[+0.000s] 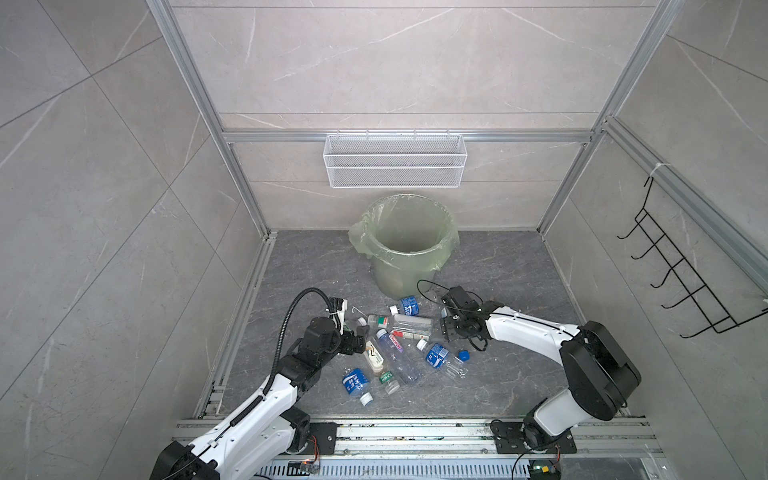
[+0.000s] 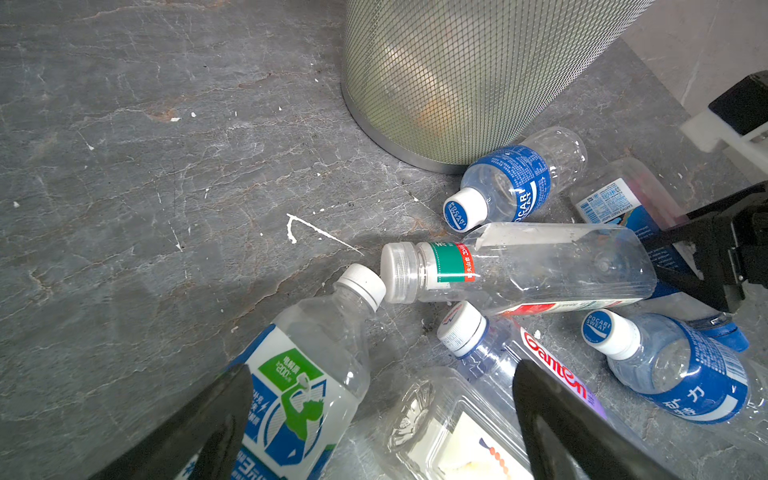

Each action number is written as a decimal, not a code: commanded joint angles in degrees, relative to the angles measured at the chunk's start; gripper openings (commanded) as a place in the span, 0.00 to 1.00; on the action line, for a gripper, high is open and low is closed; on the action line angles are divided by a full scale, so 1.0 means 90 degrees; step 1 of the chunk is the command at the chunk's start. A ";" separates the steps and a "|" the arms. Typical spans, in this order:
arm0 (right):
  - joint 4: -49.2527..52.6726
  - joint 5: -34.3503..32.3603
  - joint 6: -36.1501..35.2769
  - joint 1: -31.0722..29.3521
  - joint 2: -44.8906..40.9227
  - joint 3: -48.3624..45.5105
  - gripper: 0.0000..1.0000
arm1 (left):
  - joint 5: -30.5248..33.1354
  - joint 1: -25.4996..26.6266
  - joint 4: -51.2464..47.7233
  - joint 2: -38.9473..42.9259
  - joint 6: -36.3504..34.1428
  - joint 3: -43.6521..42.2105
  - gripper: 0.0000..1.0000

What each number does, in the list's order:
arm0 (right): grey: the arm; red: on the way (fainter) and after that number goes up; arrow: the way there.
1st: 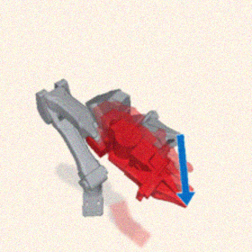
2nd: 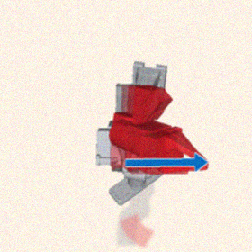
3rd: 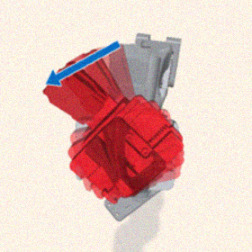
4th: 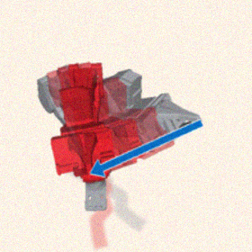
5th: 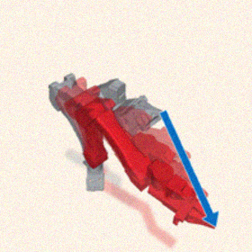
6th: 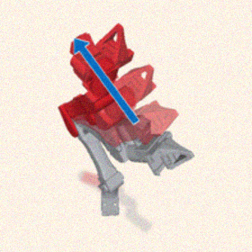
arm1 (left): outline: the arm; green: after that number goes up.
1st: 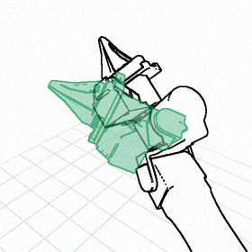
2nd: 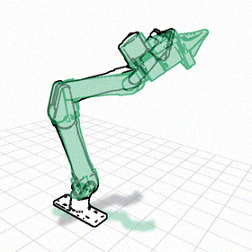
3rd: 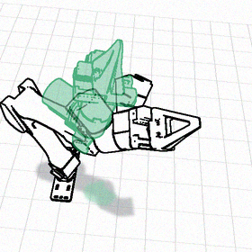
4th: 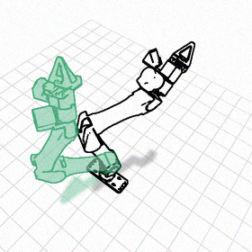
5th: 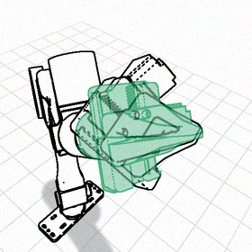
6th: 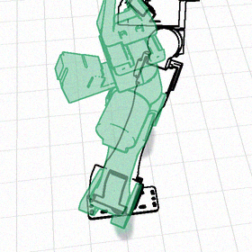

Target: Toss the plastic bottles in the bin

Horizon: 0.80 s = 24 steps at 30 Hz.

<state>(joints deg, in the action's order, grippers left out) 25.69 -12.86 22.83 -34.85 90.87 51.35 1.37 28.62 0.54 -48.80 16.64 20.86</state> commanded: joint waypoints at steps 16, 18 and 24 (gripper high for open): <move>-0.0361 -0.0517 -0.0270 0.0034 -0.1463 -0.0514 0.48 | 0.0000 -0.0016 0.0340 0.0106 -0.0182 -0.0070 0.99; -0.0436 -0.0429 -0.0354 0.0034 -0.1749 -0.0617 0.48 | -0.0014 -0.0016 0.0350 0.0086 -0.0180 -0.0062 0.99; -0.0785 0.0009 -0.0514 0.0042 -0.2789 -0.1014 0.48 | -0.0014 -0.0016 0.0369 0.0068 -0.0198 -0.0064 0.99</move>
<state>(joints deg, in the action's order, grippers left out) 21.19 -14.68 19.62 -34.79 69.47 44.16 1.37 28.62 1.72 -48.21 16.64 20.21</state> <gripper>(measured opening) 0.542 0.990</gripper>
